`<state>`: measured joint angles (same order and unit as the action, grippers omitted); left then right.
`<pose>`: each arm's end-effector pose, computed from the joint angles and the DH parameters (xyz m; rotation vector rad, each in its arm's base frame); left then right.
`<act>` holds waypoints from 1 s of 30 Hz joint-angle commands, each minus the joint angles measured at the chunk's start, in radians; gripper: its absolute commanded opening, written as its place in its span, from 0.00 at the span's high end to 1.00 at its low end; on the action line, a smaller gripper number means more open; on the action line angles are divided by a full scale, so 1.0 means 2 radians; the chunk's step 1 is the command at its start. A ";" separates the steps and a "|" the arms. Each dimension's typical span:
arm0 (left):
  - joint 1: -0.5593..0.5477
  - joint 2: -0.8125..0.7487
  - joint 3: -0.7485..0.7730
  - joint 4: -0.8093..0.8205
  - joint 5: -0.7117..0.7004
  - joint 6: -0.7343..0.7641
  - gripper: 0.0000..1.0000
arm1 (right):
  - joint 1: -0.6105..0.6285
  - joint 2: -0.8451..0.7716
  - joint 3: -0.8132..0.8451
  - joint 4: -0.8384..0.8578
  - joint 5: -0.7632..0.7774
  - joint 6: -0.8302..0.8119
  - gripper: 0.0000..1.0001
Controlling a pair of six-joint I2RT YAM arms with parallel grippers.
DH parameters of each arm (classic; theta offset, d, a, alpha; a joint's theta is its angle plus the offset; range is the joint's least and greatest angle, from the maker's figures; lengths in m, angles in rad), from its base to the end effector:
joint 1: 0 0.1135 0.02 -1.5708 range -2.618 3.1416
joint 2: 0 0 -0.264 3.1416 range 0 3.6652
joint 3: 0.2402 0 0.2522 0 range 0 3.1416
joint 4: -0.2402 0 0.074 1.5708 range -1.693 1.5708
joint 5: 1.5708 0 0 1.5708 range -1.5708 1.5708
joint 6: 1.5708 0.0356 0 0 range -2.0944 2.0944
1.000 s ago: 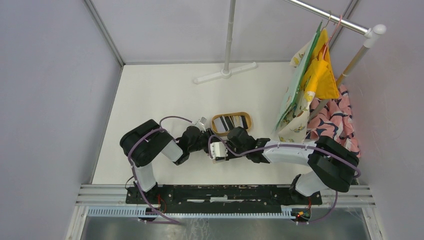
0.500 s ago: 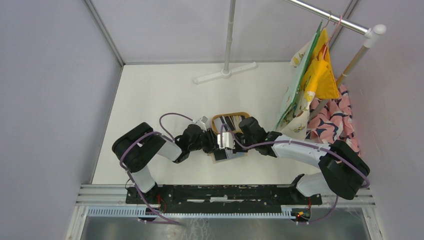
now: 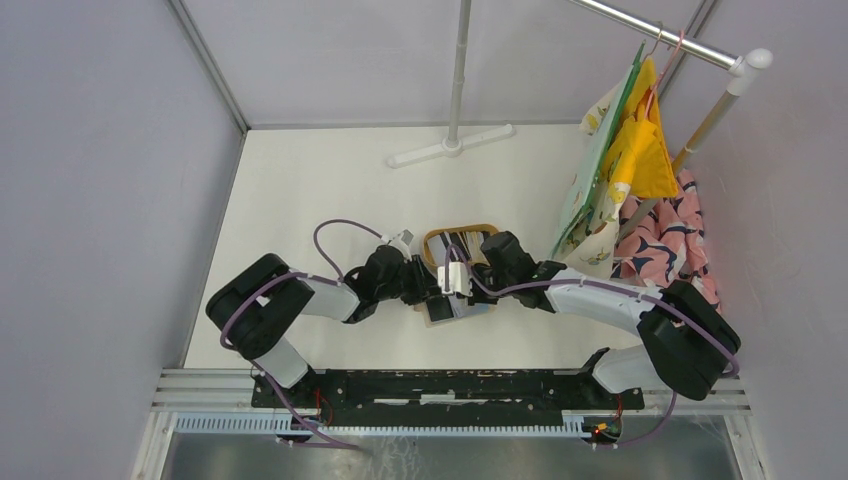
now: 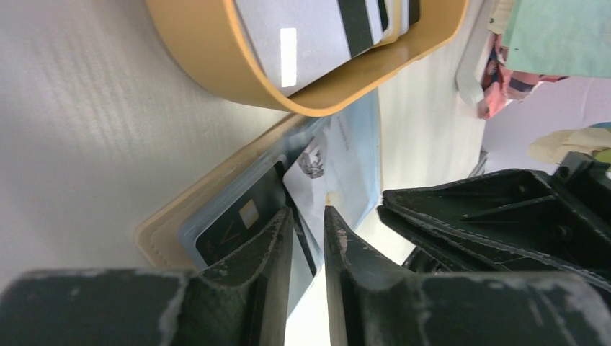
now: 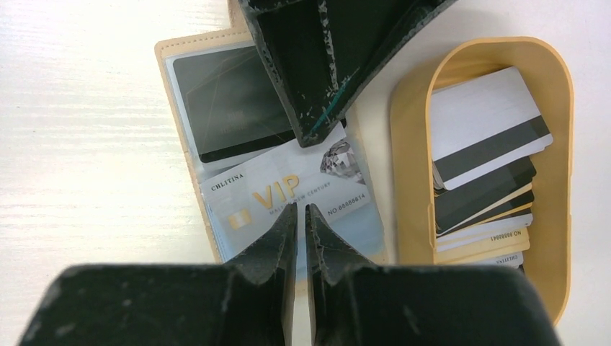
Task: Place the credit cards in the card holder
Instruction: Insert the credit card into the card holder.
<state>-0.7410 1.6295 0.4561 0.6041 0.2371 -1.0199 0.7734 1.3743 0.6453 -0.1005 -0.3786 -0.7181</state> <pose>0.1988 -0.1932 0.1159 -0.1790 2.4030 -1.1970 0.1793 0.1934 0.1750 -1.7380 1.6215 0.4794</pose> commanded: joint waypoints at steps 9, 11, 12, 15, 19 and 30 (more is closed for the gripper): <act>-0.003 0.014 0.028 -0.095 -0.039 0.059 0.89 | -0.016 -0.028 0.012 0.003 -0.017 0.009 0.87; -0.004 0.021 0.034 -0.095 -0.038 0.060 0.89 | -0.017 -0.029 0.011 0.003 -0.019 0.009 0.87; -0.005 0.025 0.036 -0.094 -0.038 0.060 0.89 | -0.018 -0.030 0.011 0.003 -0.019 0.009 0.87; -0.008 0.033 0.047 -0.094 -0.033 0.061 0.89 | -0.019 -0.032 0.011 0.003 -0.020 0.009 0.87; -0.010 0.048 0.064 -0.094 -0.028 0.063 0.89 | -0.020 -0.033 0.011 0.002 -0.020 0.009 0.87; -0.018 0.059 0.077 -0.062 -0.010 0.054 0.86 | -0.032 -0.038 0.011 -0.001 -0.019 0.008 0.86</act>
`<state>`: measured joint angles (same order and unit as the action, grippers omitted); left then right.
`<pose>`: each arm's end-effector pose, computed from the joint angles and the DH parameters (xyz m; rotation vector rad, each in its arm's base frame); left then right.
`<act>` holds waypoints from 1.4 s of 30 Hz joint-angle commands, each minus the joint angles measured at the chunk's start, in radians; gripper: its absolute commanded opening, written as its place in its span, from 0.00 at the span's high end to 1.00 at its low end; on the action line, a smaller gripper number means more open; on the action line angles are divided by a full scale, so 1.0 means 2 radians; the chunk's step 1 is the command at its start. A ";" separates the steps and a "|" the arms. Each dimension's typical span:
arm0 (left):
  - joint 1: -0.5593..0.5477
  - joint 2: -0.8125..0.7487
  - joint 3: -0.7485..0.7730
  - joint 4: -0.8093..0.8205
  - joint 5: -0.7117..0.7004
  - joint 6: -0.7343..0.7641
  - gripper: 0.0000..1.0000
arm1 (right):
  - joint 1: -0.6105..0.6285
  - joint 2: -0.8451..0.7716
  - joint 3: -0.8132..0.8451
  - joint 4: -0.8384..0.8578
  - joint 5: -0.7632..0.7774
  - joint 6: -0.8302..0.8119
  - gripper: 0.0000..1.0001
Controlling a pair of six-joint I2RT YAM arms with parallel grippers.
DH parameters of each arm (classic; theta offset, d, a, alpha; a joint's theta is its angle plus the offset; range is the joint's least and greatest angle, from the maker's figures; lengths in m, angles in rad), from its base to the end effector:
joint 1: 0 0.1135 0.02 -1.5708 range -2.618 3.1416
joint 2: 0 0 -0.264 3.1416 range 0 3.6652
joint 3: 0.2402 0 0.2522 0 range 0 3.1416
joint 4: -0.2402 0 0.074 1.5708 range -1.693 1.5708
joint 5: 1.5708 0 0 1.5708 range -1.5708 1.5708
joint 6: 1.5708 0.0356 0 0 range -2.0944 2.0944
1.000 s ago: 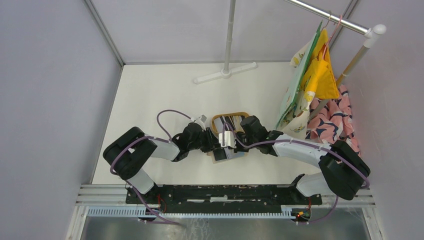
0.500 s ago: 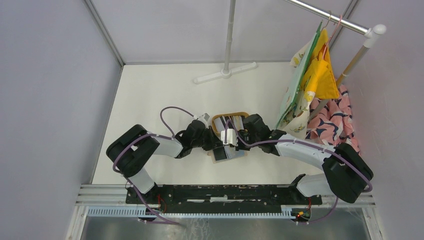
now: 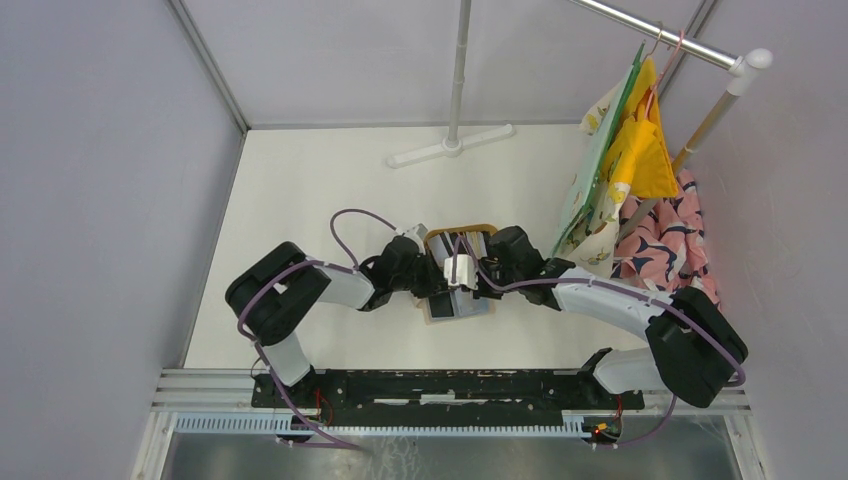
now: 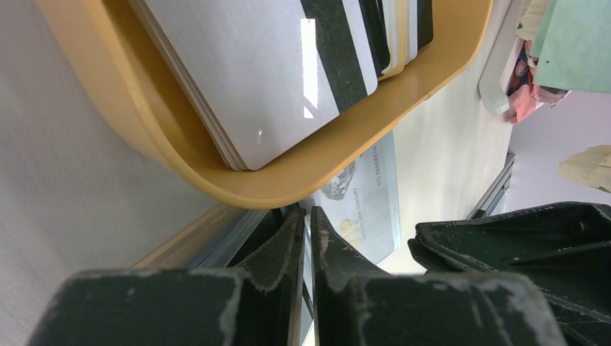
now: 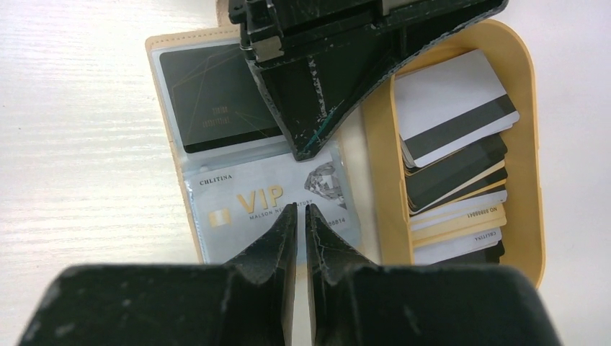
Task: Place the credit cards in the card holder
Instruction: Insert the credit card into the card holder.
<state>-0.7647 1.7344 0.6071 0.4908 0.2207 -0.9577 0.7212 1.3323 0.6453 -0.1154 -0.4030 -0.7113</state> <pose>0.2181 -0.2201 0.1138 -0.1001 2.4600 -1.1181 0.1855 0.1817 0.1843 -1.6782 1.6343 0.4815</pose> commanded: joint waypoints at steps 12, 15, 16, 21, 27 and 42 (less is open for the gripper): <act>-0.015 0.024 -0.023 0.131 0.054 -0.003 0.79 | -0.073 -0.011 0.005 -0.006 -0.104 0.038 0.81; -0.015 0.002 -0.041 0.151 0.049 0.003 0.74 | -0.087 -0.018 0.000 -0.004 -0.115 0.039 0.80; -0.015 -0.010 -0.047 0.155 0.046 0.007 0.72 | -0.093 -0.022 -0.001 -0.006 -0.119 0.037 0.80; -0.015 -0.076 -0.080 0.141 0.014 0.040 0.66 | -0.115 -0.037 -0.011 -0.063 -0.154 -0.064 0.79; -0.016 -0.125 -0.083 0.070 -0.033 0.090 0.68 | -0.115 -0.027 -0.039 -0.079 -0.174 -0.144 0.81; -0.039 -0.115 -0.052 0.010 -0.080 0.149 0.85 | -0.112 0.023 -0.024 -0.099 -0.125 -0.175 0.86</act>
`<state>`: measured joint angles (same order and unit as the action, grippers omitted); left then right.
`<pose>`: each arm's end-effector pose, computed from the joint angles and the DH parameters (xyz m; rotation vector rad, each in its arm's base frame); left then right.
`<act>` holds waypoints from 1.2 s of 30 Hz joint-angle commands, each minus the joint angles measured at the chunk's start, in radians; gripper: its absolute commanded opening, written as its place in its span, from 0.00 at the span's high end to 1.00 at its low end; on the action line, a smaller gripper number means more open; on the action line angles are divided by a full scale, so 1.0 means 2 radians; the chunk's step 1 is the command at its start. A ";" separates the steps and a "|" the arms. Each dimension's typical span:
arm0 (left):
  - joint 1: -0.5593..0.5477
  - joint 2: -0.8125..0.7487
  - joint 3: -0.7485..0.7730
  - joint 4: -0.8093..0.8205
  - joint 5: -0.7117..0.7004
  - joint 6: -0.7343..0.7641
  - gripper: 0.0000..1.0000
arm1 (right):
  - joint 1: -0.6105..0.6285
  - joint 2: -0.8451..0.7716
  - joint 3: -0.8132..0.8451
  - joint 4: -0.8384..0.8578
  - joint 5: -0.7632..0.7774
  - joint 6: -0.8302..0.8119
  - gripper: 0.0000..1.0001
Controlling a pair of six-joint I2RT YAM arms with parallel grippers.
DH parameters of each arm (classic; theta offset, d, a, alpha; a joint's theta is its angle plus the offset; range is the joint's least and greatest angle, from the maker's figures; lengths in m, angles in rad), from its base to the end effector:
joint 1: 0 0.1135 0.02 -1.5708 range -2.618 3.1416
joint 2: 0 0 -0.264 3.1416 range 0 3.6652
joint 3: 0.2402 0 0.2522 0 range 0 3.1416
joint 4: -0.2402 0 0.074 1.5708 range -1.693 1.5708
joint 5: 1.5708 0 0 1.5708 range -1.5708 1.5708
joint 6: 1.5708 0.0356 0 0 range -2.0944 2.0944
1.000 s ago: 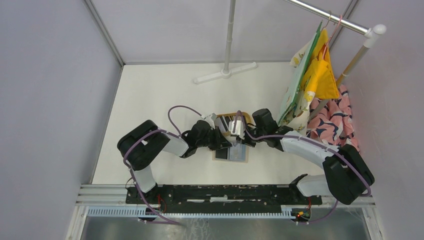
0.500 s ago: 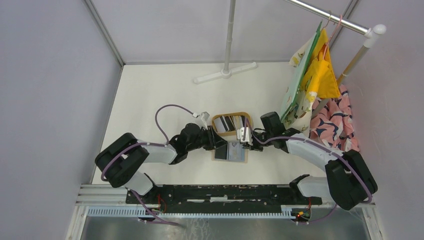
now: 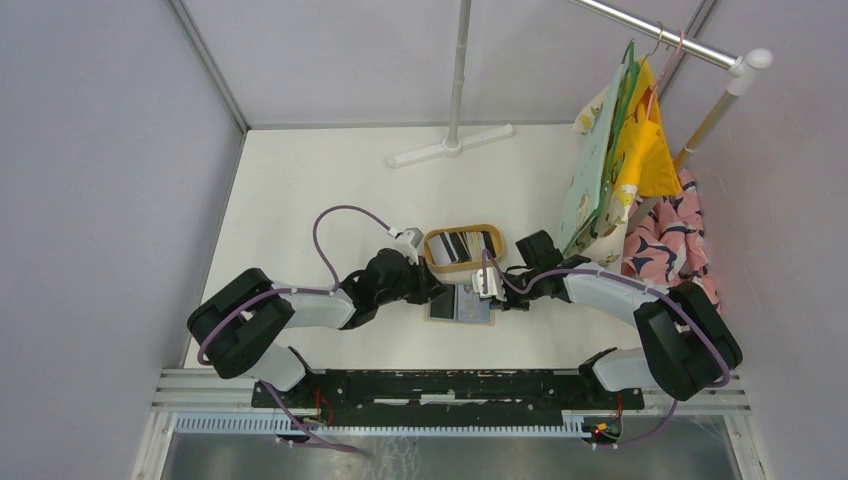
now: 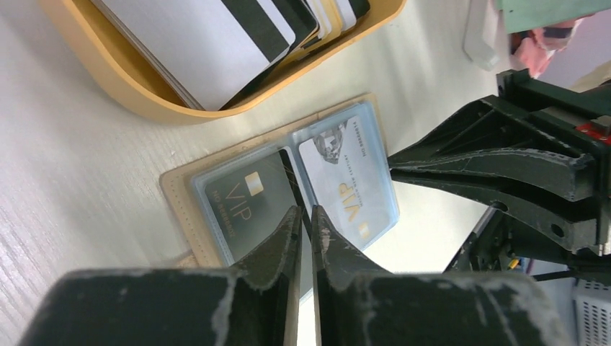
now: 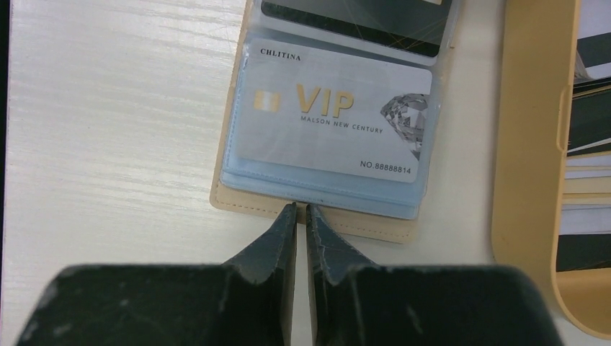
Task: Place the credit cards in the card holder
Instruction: Insert the credit card into the card holder.
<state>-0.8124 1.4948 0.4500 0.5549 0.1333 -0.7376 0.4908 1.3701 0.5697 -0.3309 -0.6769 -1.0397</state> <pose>0.1831 -0.2002 0.1436 0.1735 2.2363 -1.0479 0.1873 0.1254 0.1461 -1.8444 1.6410 0.6849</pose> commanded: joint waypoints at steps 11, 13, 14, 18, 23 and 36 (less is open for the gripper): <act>-0.060 0.055 0.080 -0.081 -0.093 0.044 0.87 | 0.004 0.010 0.014 0.040 0.049 0.017 0.86; -0.061 0.064 0.086 -0.086 -0.097 0.042 0.87 | 0.003 0.009 0.016 0.045 0.057 0.025 0.85; -0.062 0.066 0.088 -0.087 -0.098 0.040 0.86 | 0.004 0.009 0.016 0.047 0.059 0.026 0.85; -0.067 0.075 0.098 -0.087 -0.092 0.038 0.79 | 0.004 0.007 0.017 0.047 0.054 0.030 0.84; -0.072 0.097 0.112 -0.070 -0.071 0.028 0.70 | 0.004 0.003 0.017 0.048 0.049 0.034 0.85; -0.076 0.073 0.094 -0.041 -0.064 0.015 0.66 | 0.003 -0.014 0.029 0.037 0.030 0.052 0.84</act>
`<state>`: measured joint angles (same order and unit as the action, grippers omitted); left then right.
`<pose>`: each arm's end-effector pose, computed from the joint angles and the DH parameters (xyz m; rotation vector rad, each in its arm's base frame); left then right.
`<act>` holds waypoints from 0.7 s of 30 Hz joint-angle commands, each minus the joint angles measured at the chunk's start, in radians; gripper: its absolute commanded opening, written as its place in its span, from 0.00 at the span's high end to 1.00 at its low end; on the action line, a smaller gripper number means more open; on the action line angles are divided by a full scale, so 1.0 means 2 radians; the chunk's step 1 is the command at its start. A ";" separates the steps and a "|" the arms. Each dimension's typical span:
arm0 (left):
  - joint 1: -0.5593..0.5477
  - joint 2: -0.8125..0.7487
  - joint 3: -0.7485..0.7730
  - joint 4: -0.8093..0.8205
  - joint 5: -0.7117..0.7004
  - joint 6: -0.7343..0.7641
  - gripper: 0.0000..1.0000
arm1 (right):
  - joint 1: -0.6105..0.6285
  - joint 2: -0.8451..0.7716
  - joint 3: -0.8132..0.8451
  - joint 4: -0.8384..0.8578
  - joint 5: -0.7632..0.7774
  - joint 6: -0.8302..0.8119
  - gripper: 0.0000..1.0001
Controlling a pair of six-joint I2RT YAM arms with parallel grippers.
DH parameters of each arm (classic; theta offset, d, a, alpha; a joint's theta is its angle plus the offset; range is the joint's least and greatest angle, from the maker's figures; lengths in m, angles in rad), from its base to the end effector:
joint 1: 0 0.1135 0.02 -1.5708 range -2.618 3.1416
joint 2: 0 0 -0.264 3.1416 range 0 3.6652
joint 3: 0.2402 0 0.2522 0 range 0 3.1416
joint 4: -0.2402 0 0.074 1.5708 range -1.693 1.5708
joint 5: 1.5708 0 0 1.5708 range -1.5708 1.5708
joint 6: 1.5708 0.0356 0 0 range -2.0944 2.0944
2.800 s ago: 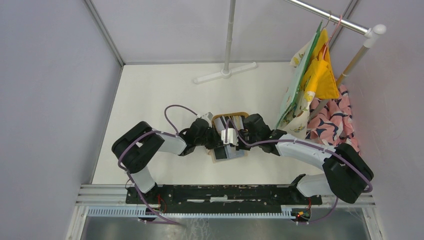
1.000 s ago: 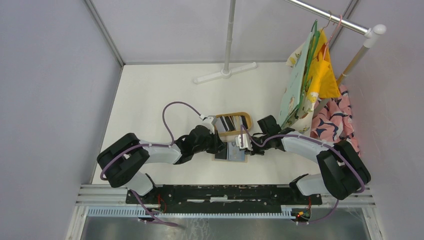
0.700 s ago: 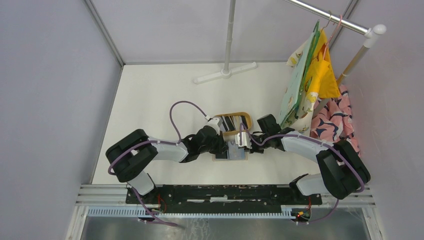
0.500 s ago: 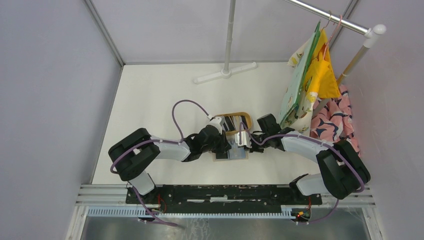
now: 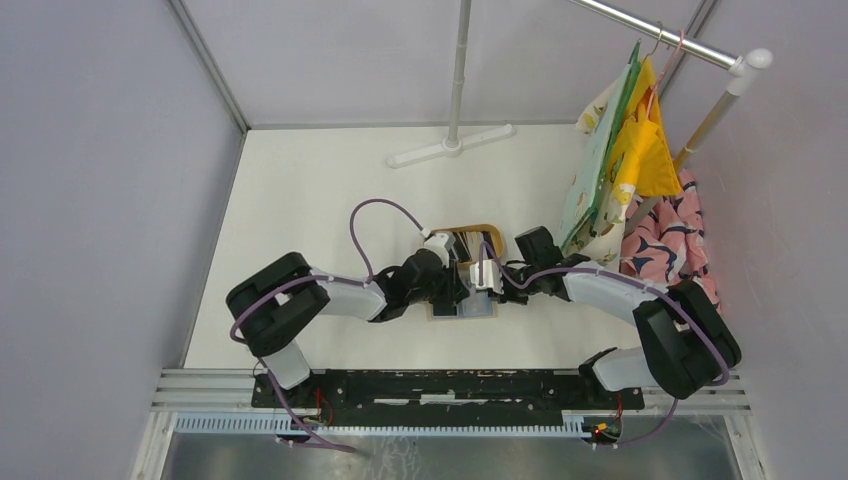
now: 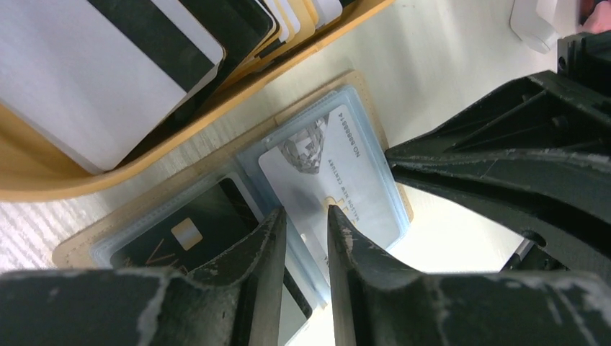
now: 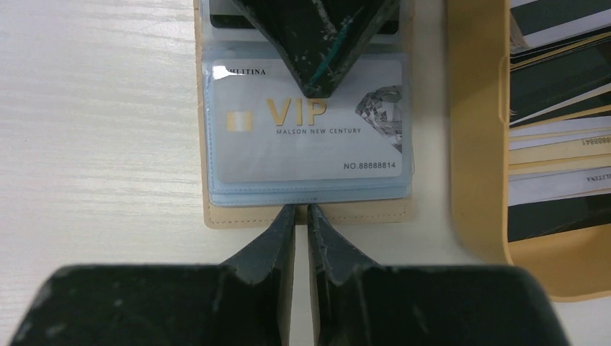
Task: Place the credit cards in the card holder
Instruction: Insert the credit card into the card holder.
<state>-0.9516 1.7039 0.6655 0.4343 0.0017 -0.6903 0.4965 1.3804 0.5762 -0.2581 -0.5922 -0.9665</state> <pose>0.1864 -0.2617 0.1323 0.3048 2.3116 -0.8969 0.1959 0.1287 0.1475 -1.7867 1.6988 0.5804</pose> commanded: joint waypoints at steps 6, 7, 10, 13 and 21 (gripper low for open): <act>-0.006 -0.106 -0.060 0.020 -0.035 -0.001 0.56 | -0.004 -0.039 0.029 -0.001 -0.030 0.028 0.83; -0.006 -0.117 -0.065 0.022 -0.039 0.002 0.56 | -0.005 -0.039 0.029 -0.002 -0.037 0.035 0.82; -0.006 -0.147 -0.084 0.029 -0.056 0.007 0.56 | -0.006 -0.036 0.034 0.003 -0.055 0.064 0.82; -0.007 -0.184 -0.108 0.040 -0.079 0.011 0.54 | -0.007 -0.035 0.041 0.007 -0.063 0.097 0.79; -0.006 -0.265 -0.158 0.045 -0.137 0.008 0.44 | -0.020 -0.052 0.044 0.024 -0.028 0.138 0.74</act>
<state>-0.9615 1.2346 0.3740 0.4683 -0.1810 -0.6895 0.4751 1.3209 0.6304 -0.2630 -0.6689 -0.7612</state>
